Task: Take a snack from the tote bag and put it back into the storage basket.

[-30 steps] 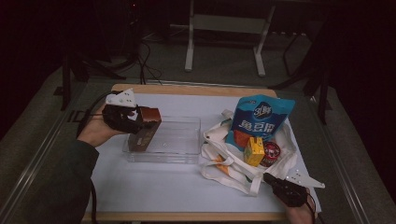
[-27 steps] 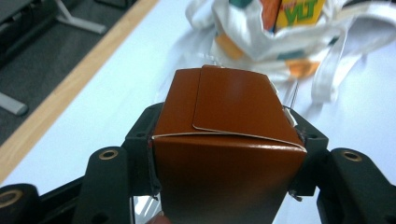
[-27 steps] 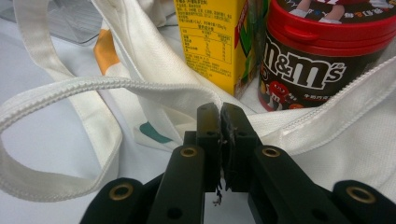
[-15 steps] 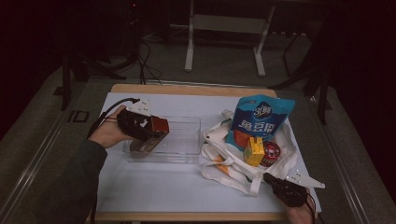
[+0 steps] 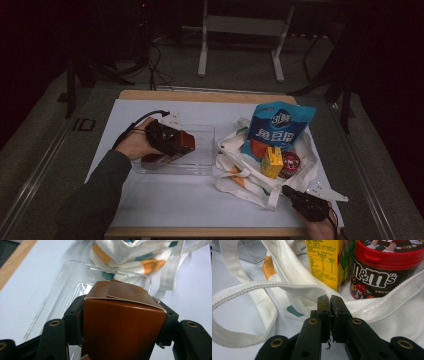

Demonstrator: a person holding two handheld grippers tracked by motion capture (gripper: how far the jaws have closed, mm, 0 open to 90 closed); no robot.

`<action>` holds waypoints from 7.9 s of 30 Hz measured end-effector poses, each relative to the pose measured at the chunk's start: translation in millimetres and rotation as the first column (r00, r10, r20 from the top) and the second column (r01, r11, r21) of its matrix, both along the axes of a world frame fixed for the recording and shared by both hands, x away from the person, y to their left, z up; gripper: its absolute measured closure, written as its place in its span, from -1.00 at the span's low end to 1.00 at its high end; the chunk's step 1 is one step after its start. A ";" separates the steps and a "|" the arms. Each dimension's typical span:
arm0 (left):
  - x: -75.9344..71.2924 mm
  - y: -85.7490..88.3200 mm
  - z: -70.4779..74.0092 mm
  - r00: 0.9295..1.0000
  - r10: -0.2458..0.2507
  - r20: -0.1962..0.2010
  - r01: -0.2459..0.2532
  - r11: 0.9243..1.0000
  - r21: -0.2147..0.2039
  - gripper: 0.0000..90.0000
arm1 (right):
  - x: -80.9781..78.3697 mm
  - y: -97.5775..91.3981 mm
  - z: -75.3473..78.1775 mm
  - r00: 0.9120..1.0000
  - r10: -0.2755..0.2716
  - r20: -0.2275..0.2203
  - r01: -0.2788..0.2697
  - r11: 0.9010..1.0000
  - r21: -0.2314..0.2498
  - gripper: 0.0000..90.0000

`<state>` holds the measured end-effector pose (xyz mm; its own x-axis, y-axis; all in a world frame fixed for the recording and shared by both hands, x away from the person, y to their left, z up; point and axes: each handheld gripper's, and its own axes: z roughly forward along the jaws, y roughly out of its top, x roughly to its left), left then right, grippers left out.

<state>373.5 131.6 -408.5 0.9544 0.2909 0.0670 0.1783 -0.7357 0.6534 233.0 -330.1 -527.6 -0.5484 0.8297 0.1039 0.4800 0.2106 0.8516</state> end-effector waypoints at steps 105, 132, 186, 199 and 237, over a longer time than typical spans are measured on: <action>-9.2 -122.2 8.8 1.000 -0.003 -0.029 -0.004 0.966 -0.257 -0.28 | -0.2 -0.8 -0.4 1.000 0.004 0.003 -0.004 1.000 0.003 0.91; -12.2 -185.4 -4.4 0.995 -0.075 -0.064 0.059 0.975 -0.215 -0.29 | -0.1 -1.1 -0.9 1.000 0.005 0.005 -0.005 1.000 0.007 0.90; 9.5 -246.8 -41.8 0.994 -0.089 -0.058 0.081 0.988 -0.131 -0.63 | 1.8 -2.0 -1.6 1.000 0.010 -0.004 -0.010 1.000 0.019 0.87; 8.3 -259.9 -54.5 0.995 -0.093 -0.036 0.090 0.993 -0.080 -0.55 | 2.0 -1.9 -1.7 1.000 0.011 -0.005 -0.011 1.000 0.021 0.87; -4.8 -259.3 -50.2 0.998 -0.045 0.035 0.046 0.999 -0.025 -0.36 | 2.6 -3.0 -2.6 1.000 0.019 -0.009 -0.018 1.000 0.024 0.87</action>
<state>368.6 -127.7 -458.7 0.9640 0.2491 0.0928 0.1222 -0.7252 0.6776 235.6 -333.1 -530.1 -0.5626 0.8167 0.1288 0.4839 0.1989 0.8522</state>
